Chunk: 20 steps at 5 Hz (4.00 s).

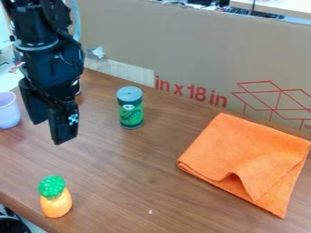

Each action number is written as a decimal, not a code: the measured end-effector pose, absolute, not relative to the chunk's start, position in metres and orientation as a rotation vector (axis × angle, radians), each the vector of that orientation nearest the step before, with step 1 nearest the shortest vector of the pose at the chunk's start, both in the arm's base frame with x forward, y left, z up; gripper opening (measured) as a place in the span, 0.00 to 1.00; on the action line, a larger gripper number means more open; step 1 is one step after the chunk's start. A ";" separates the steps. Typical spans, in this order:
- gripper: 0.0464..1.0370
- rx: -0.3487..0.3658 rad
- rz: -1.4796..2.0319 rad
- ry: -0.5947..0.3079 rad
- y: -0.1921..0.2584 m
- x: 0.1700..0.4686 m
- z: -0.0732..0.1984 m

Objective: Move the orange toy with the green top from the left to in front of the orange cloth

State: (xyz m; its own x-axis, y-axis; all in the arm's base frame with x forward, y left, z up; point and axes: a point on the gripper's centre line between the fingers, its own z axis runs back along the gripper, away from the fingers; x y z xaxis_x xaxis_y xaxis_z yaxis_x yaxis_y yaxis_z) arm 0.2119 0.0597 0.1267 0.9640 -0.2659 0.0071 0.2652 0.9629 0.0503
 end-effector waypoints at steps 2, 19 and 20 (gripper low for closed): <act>0.96 0.024 -0.276 0.025 0.056 0.201 0.114; 0.60 0.010 -0.692 0.057 -0.120 0.217 0.061; 0.60 -0.001 -0.748 0.043 -0.127 0.224 0.042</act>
State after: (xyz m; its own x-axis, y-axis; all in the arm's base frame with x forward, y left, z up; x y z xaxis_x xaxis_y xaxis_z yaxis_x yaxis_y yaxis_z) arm 0.2239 -0.1266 0.0419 0.7319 -0.6803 -0.0388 0.6803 0.7328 -0.0158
